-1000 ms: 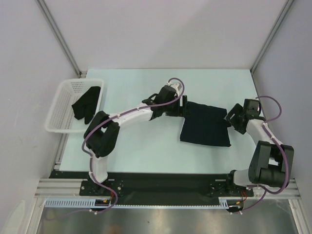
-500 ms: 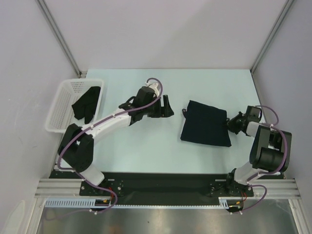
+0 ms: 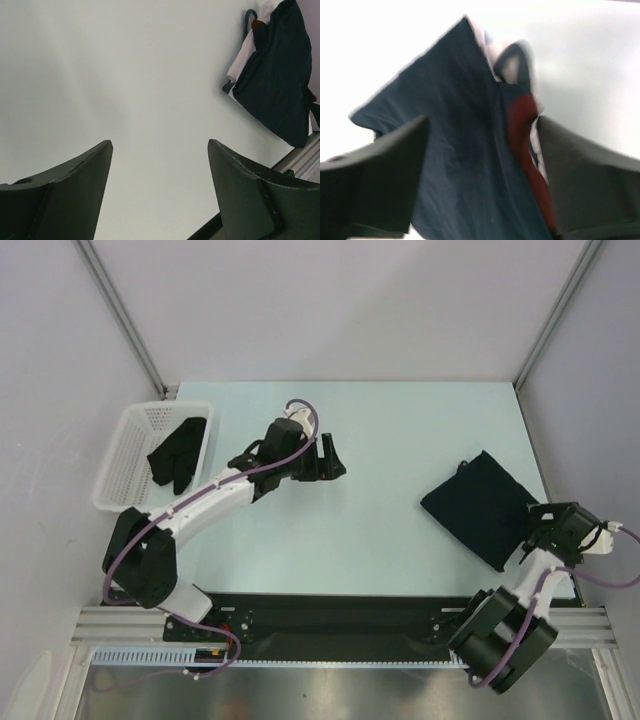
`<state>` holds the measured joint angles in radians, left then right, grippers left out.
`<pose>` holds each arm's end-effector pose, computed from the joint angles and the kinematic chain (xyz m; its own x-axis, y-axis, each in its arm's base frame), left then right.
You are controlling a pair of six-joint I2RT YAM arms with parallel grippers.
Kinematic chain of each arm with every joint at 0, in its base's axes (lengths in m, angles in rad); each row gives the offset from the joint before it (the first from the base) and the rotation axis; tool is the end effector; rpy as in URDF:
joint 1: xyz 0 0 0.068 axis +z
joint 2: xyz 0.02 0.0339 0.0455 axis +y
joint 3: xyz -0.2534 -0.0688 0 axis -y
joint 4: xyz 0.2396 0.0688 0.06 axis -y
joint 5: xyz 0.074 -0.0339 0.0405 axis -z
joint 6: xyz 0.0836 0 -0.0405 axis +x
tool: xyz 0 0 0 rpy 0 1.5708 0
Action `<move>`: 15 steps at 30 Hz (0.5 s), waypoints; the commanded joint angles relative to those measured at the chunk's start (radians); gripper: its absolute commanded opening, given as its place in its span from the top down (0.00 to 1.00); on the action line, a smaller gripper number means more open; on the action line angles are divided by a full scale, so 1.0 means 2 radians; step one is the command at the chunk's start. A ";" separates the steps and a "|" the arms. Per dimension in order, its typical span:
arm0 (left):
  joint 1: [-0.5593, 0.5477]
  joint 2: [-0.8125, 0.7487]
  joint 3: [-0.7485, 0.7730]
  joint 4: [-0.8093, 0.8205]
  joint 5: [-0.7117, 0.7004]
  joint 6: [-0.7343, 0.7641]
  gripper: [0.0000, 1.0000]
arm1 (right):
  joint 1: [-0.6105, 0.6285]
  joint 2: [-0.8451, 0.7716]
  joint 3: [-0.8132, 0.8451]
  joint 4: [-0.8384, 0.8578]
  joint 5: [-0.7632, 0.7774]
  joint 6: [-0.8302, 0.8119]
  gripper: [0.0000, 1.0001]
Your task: Fold and stack the tank tops
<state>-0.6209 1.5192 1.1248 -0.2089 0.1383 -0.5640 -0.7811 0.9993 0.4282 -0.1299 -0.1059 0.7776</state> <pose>0.3026 -0.2306 0.2409 -0.7474 -0.1164 -0.6541 0.3183 0.8015 -0.5063 0.1745 -0.1606 0.1462 0.1245 0.8589 -0.4967 0.7794 0.2251 0.5847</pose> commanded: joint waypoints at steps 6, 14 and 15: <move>0.015 -0.078 -0.035 -0.008 -0.012 0.017 0.17 | 0.005 -0.114 0.099 -0.143 0.147 -0.016 0.00; 0.020 -0.177 -0.106 -0.008 -0.064 0.019 0.15 | 0.241 -0.043 0.214 -0.127 0.087 -0.152 0.00; 0.021 -0.199 -0.113 -0.009 -0.081 0.023 0.15 | 0.280 -0.009 0.250 -0.153 0.092 -0.160 0.00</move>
<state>-0.5911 1.2148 0.9382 -0.2363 0.0570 -0.5468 -0.3954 0.8749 0.8047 -0.3759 0.0837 0.5922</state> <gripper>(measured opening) 0.845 0.994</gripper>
